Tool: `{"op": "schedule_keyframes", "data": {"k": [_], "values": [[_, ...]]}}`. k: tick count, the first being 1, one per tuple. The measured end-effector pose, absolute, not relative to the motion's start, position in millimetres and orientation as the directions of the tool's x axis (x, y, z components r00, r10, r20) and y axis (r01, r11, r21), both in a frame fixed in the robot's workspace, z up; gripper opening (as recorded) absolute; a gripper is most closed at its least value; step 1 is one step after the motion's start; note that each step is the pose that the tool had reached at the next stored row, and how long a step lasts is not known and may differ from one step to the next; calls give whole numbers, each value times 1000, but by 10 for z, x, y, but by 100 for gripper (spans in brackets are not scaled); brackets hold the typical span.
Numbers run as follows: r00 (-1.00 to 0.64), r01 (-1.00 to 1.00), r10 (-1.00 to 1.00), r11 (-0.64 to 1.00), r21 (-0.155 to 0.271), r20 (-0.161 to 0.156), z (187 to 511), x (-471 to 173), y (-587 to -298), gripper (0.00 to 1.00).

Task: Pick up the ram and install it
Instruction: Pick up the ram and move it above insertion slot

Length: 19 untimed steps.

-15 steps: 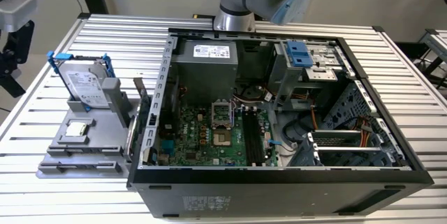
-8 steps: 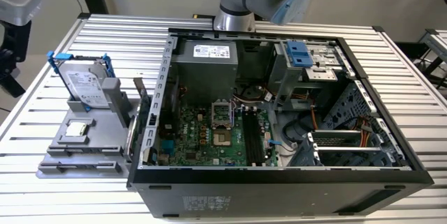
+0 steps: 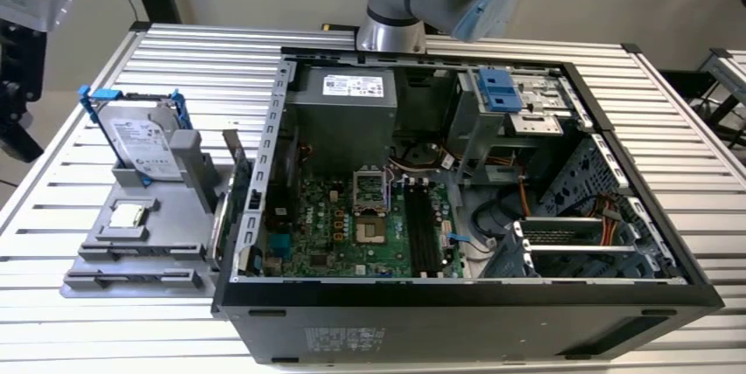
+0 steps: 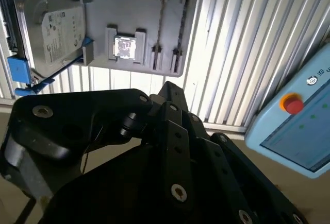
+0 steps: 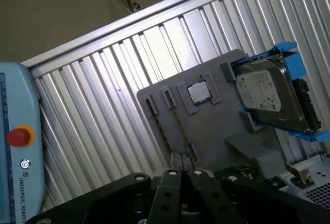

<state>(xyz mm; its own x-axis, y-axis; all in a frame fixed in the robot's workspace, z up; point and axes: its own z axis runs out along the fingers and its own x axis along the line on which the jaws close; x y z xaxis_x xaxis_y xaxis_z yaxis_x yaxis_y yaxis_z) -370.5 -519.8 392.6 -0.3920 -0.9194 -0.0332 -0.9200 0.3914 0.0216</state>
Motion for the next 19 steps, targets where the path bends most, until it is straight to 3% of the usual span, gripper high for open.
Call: {"op": "schedule_keyframes", "data": {"k": [19], "values": [[-92, -996, -995, 91, 11, -37, 3924, -3706, -5198, 0]]}}
